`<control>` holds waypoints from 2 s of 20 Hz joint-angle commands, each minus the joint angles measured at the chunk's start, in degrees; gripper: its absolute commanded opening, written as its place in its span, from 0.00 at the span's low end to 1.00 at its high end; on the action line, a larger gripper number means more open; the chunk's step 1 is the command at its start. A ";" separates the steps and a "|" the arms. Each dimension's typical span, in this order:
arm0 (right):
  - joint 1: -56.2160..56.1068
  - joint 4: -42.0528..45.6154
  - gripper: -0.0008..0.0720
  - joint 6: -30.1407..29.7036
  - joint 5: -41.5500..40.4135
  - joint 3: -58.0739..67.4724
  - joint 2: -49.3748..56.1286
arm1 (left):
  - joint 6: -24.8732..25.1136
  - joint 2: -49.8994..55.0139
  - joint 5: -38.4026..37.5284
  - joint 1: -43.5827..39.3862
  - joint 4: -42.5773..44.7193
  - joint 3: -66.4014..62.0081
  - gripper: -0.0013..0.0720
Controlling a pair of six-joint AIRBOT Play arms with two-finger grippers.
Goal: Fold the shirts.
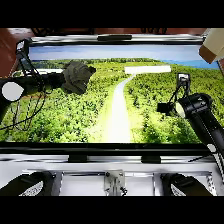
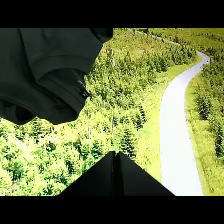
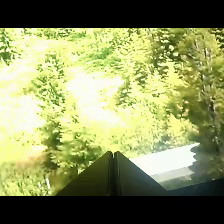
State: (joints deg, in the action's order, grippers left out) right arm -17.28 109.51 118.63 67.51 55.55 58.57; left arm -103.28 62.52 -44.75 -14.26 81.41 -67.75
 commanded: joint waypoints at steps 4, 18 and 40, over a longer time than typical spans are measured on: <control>-0.04 -1.27 0.94 -12.46 1.53 -0.02 0.04 | 0.39 0.39 -18.40 0.11 0.33 0.02 1.00; -0.04 -15.87 0.94 -12.85 1.44 -0.02 0.02 | -0.74 30.75 20.04 17.90 -24.61 -1.20 1.00; -0.04 0.83 0.94 -17.66 2.95 17.53 -17.88 | 34.45 -4.70 -0.48 -1.22 -32.06 -14.69 0.07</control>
State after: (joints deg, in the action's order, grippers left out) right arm -17.30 104.55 105.56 68.62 68.47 46.74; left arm -71.90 70.26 -35.55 -10.28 48.86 -83.22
